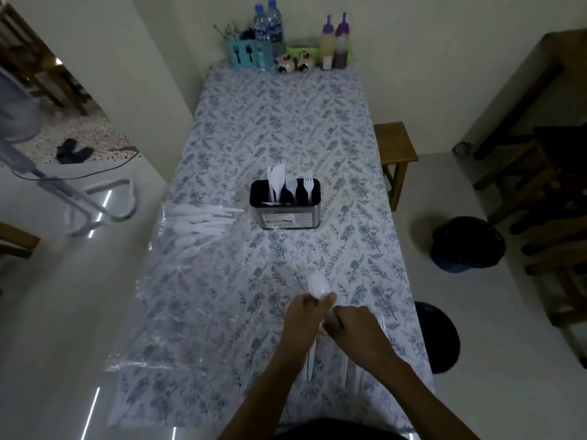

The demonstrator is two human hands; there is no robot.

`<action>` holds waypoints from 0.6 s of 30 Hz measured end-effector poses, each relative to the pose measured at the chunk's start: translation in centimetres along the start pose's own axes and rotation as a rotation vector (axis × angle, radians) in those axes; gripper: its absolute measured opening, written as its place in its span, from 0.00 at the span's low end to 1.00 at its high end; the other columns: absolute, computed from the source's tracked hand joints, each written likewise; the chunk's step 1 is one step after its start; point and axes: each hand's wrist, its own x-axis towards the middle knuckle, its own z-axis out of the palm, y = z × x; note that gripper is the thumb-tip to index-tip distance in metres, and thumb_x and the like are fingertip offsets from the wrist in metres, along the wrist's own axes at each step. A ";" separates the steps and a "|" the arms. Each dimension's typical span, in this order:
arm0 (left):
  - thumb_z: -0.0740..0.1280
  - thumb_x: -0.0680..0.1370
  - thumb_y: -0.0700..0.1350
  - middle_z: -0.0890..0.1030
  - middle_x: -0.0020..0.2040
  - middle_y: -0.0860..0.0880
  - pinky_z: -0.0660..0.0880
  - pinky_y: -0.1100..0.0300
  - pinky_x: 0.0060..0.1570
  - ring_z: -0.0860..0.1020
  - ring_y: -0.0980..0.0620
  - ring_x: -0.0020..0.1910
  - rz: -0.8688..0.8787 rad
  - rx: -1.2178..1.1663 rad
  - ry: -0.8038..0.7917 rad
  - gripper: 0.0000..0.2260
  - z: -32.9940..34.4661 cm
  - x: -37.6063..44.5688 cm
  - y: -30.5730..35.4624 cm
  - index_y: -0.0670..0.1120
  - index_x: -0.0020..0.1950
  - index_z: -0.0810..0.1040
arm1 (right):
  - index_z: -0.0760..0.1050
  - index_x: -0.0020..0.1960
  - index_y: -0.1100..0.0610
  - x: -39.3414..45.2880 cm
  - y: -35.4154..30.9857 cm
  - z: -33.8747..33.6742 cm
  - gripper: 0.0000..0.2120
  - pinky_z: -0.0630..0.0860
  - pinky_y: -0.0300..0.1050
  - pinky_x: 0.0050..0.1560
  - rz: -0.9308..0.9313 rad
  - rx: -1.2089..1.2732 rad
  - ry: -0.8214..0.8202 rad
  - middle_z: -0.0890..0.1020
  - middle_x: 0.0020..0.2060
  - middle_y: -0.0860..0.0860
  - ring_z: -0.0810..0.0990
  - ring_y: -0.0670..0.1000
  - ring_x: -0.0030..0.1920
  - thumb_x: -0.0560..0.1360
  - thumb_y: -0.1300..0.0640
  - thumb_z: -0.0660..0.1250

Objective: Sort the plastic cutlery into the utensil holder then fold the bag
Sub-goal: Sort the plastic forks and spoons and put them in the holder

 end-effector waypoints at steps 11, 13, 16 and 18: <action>0.74 0.78 0.49 0.86 0.43 0.41 0.82 0.44 0.50 0.85 0.41 0.45 0.093 0.102 -0.097 0.12 -1.4 0.4 2.4 0.40 0.48 0.85 | 0.80 0.56 0.59 0.6 -0.4 -0.4 0.09 0.73 0.36 0.31 -0.047 0.137 0.078 0.84 0.36 0.54 0.78 0.46 0.31 0.79 0.55 0.69; 0.74 0.78 0.48 0.85 0.44 0.39 0.82 0.43 0.50 0.85 0.43 0.44 0.120 0.101 -0.117 0.12 -1.9 0.7 3.2 0.38 0.48 0.85 | 0.80 0.53 0.53 1.1 -0.8 -2.5 0.07 0.72 0.33 0.33 -0.043 0.292 -0.055 0.84 0.37 0.49 0.80 0.42 0.34 0.78 0.51 0.71; 0.73 0.79 0.47 0.86 0.45 0.38 0.84 0.45 0.52 0.85 0.40 0.47 0.117 0.062 -0.171 0.12 -2.8 1.3 4.6 0.37 0.48 0.84 | 0.81 0.47 0.52 2.0 -1.3 -5.5 0.06 0.78 0.38 0.37 -0.050 0.406 -0.236 0.85 0.36 0.48 0.84 0.42 0.36 0.78 0.50 0.70; 0.73 0.79 0.46 0.86 0.45 0.38 0.84 0.48 0.51 0.85 0.39 0.48 0.107 0.059 -0.209 0.11 -3.2 1.8 5.4 0.38 0.49 0.84 | 0.82 0.50 0.57 2.4 -1.5 -6.9 0.09 0.79 0.37 0.39 -0.020 0.478 -0.291 0.87 0.39 0.51 0.86 0.45 0.38 0.78 0.50 0.70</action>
